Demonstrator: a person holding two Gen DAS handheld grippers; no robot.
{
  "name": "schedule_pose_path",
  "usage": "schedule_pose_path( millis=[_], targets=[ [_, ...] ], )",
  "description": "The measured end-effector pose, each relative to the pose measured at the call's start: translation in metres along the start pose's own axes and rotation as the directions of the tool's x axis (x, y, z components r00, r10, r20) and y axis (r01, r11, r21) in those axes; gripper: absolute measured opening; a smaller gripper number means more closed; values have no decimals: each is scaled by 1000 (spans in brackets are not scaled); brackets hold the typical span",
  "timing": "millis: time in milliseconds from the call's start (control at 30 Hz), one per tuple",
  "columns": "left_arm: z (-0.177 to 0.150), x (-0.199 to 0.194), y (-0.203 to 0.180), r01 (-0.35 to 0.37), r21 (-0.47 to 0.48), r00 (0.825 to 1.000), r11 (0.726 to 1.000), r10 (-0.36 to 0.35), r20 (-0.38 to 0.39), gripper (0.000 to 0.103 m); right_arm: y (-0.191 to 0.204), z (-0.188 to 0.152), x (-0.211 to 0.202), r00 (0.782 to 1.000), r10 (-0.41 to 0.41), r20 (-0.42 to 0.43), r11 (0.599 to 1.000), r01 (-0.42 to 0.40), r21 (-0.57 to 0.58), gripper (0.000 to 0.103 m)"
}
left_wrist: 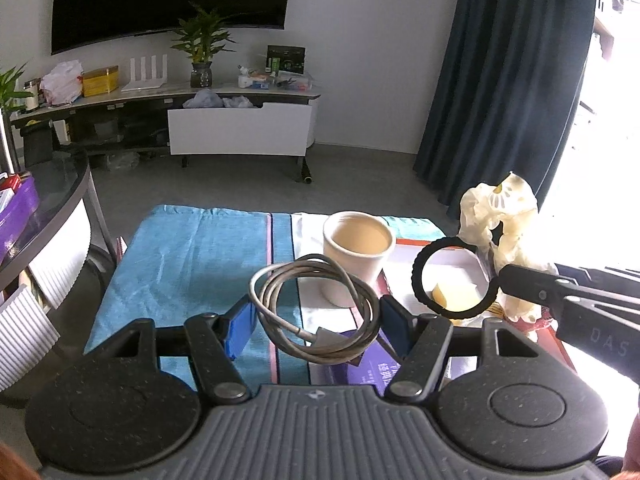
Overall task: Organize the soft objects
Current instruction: 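Carry the white cable and cream glove in both tools over the white box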
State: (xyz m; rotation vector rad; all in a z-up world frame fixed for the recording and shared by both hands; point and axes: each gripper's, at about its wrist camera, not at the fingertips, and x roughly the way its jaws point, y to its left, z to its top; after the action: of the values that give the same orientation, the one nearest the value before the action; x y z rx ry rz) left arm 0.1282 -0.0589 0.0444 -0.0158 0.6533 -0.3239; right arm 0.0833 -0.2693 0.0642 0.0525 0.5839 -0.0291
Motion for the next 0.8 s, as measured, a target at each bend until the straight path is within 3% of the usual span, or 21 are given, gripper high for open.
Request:
schedule_pose_path(
  millis=[800],
  targets=[
    [2, 10, -28, 43, 38, 999, 998, -42, -8, 67, -24, -2, -6, 999, -46, 11, 998, 45, 39, 20]
  ],
)
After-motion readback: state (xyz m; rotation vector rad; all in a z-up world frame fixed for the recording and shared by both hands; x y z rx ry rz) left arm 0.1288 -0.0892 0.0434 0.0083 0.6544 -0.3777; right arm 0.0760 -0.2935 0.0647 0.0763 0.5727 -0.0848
